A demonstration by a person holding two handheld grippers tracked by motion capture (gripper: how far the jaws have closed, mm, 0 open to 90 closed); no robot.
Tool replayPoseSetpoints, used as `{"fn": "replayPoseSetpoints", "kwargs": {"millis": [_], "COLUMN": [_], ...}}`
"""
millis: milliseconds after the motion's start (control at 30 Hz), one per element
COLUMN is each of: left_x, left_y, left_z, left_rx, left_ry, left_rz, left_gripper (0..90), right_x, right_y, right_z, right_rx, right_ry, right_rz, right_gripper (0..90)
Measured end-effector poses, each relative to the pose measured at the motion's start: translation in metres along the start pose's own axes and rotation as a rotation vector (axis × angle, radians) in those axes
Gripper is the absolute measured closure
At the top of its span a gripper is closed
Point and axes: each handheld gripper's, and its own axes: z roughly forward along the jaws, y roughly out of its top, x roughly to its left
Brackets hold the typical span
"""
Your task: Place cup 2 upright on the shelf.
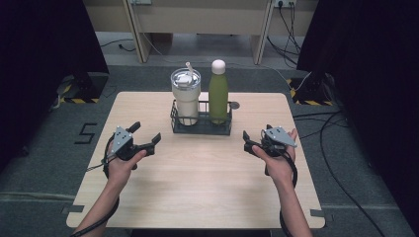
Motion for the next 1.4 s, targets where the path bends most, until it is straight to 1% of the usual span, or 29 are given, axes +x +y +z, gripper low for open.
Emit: {"fn": "replayPoseSetpoints", "kwargs": {"millis": [700, 1000, 1233, 1333, 1400], "left_x": [-0.001, 0.0, 0.001, 0.001, 0.002], "left_y": [-0.002, -0.002, -0.003, -0.003, -0.004], "left_z": [0.001, 0.0, 0.0, 0.0, 0.0], "left_rx": [0.007, 0.009, 0.011, 0.013, 0.014], "left_ry": [0.002, 0.006, 0.009, 0.011, 0.011], "left_rz": [0.001, -0.001, -0.001, 0.0, 0.001], "left_gripper": [7.4, 7.7, 7.7, 7.7, 7.7], "right_x": [-0.028, -0.039, -0.047, -0.051, -0.054], "right_y": [-0.025, -0.037, -0.046, -0.051, -0.053], "right_z": [-0.026, -0.033, -0.037, -0.04, -0.041], "right_rx": [0.029, 0.045, 0.053, 0.06, 0.061], "right_ry": [-0.069, -0.096, -0.113, -0.127, -0.133], "right_rz": [0.041, 0.057, 0.057, 0.07, 0.068], "right_gripper": [14.5, 14.7, 14.8, 14.8, 14.9]}}
